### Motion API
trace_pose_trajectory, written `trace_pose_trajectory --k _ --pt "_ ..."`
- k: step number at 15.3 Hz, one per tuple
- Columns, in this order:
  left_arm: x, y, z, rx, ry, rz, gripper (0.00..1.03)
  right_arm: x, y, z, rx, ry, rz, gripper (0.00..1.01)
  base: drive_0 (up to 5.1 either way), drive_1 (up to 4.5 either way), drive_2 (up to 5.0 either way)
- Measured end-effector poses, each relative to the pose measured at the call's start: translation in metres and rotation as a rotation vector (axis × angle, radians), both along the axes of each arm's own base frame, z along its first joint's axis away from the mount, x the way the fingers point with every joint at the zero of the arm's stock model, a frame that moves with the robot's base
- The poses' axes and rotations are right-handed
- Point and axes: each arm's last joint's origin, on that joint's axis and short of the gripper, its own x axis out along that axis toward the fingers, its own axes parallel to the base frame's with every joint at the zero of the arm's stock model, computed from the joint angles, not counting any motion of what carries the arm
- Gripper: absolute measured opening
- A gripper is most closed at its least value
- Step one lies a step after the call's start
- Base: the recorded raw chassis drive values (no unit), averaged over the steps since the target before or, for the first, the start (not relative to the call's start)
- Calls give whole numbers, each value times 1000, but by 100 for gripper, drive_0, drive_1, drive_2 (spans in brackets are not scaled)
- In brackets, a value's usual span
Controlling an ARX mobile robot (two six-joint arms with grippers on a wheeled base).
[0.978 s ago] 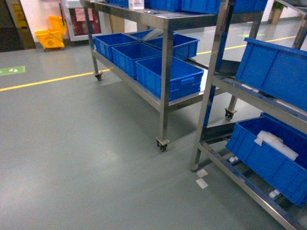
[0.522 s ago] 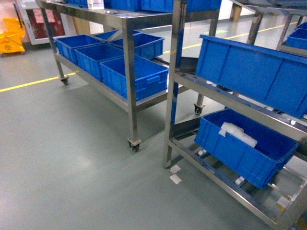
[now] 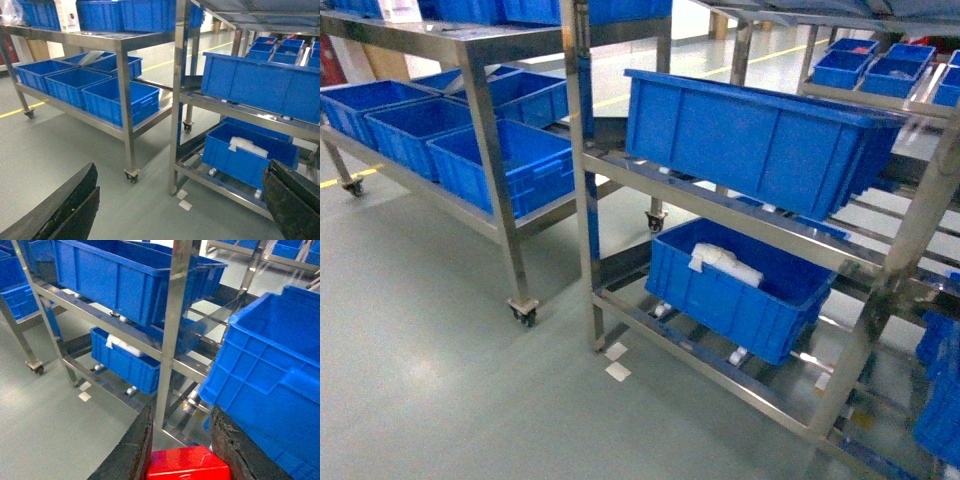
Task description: Pick red block from blue box to shelf
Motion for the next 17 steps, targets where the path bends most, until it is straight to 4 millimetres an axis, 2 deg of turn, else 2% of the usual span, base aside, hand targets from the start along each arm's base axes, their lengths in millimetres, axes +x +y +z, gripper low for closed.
trace_pose_trajectory --k 3,17 --pt "0 0 0 0 0 0 98 0 0 0 1 1 0 28 -160 -160 -160" --pt "0 0 0 0 2 0 98 1 0 -1 2 10 0 28 -172 246 -590"
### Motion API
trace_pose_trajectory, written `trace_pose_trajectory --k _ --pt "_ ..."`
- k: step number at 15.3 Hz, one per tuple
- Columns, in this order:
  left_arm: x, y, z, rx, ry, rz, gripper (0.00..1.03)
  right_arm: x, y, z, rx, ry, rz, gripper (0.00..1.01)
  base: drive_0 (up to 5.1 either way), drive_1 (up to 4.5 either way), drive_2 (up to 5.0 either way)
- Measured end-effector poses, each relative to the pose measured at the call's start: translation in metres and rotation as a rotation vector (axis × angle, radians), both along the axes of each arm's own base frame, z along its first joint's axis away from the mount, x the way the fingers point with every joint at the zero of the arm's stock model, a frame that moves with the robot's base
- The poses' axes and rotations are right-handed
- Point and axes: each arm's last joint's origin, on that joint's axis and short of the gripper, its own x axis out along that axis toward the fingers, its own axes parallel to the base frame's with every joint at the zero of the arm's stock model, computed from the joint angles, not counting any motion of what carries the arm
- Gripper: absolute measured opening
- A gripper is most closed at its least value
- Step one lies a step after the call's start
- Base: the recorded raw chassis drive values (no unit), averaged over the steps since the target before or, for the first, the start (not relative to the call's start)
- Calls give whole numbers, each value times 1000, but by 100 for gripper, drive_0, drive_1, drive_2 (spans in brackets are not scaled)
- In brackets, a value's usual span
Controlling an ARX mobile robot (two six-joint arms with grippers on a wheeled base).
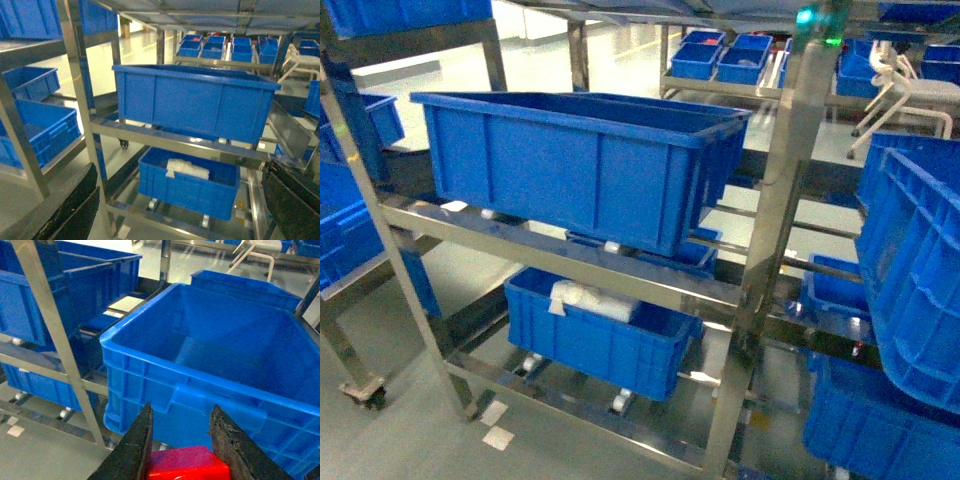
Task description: Pick red block from blue box to shelf
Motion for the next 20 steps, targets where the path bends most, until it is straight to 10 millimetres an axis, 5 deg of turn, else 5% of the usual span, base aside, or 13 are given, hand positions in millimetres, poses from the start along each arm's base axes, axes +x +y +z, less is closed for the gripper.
trace_pose_trajectory --k 20 --pt "0 0 0 0 -2 0 98 -1 0 1 -2 -12 0 28 -175 258 -609"
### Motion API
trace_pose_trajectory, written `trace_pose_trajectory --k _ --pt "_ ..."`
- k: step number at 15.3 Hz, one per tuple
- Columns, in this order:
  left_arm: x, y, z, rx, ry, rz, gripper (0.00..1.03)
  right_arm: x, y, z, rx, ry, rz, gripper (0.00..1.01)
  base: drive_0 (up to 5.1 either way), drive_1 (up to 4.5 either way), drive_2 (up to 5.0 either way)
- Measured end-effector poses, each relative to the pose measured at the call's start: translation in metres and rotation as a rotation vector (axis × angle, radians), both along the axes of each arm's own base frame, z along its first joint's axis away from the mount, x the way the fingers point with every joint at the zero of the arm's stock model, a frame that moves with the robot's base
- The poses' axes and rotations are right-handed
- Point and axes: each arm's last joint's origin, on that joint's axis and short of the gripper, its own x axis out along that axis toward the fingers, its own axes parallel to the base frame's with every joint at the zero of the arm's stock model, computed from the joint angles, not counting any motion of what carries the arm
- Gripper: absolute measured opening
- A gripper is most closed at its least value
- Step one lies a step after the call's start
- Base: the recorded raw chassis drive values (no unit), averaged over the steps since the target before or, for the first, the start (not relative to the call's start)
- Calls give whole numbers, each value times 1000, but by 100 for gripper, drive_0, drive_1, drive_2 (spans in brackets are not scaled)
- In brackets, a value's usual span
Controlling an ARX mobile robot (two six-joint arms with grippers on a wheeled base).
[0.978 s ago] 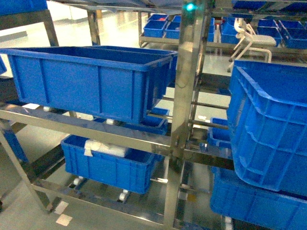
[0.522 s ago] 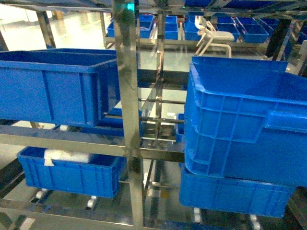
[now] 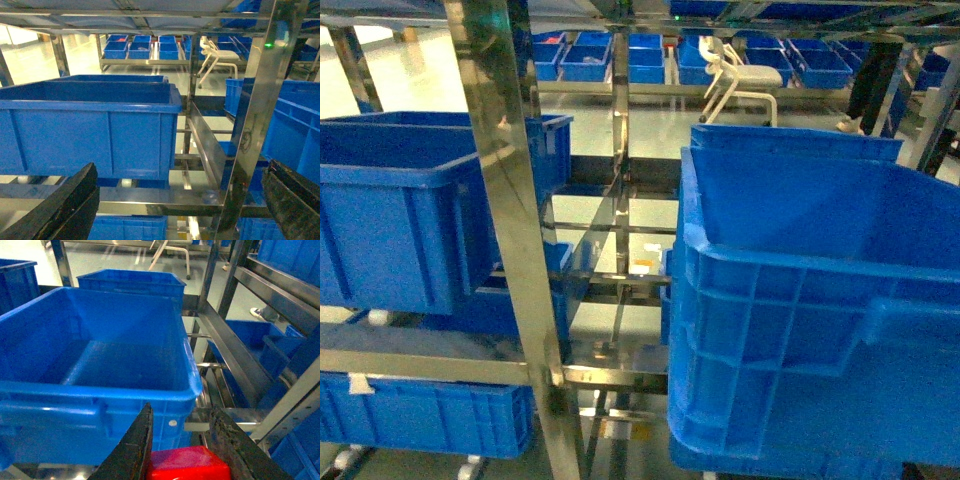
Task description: Pick red block from blue box to shelf
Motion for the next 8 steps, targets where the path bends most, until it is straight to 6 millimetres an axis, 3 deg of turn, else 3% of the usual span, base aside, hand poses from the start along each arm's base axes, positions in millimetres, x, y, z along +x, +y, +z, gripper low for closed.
trace_pose_trajectory --k 8 --pt "0 0 0 0 0 0 98 0 0 -1 1 5 0 28 -175 258 -609"
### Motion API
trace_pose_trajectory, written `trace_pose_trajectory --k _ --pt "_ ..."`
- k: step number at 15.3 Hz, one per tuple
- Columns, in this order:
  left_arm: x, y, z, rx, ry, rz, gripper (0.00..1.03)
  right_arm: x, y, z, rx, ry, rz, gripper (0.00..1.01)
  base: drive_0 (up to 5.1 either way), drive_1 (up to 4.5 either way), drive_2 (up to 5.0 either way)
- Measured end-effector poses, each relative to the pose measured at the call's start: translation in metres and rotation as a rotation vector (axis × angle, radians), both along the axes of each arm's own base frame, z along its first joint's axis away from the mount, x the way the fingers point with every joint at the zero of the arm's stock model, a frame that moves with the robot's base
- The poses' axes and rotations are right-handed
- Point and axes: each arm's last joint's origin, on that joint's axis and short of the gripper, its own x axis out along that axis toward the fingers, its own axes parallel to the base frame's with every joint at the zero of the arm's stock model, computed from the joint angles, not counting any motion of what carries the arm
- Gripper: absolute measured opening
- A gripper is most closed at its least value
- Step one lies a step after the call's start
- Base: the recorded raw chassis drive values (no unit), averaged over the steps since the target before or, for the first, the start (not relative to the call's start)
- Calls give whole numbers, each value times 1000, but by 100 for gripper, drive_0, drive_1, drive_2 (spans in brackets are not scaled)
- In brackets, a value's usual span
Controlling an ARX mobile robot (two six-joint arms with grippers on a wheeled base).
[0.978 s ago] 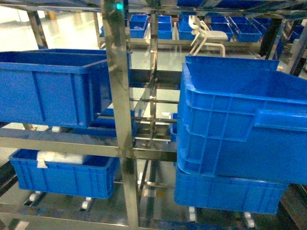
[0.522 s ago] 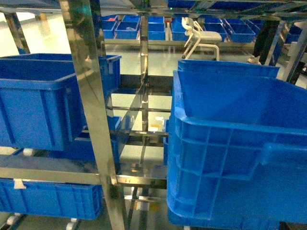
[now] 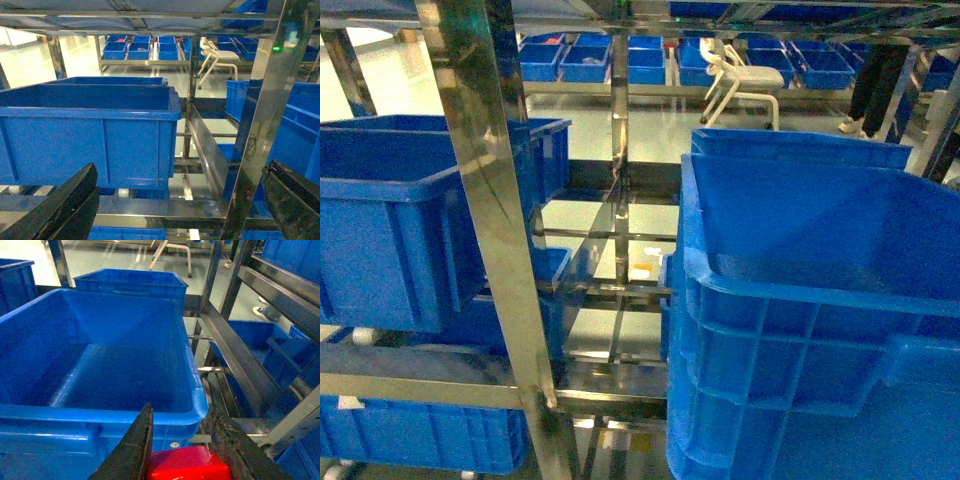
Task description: Pick red block from blue box to shelf
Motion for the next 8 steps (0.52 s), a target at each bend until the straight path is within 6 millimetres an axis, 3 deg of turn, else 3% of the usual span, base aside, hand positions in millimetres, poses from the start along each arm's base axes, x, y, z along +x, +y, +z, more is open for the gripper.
trace_pose_trajectory --k 3,8 --pt "0 0 0 0 0 0 98 0 0 0 1 1 0 28 -175 258 -609" --pt "0 0 0 0 0 0 98 0 0 0 1 1 0 28 0 0 0"
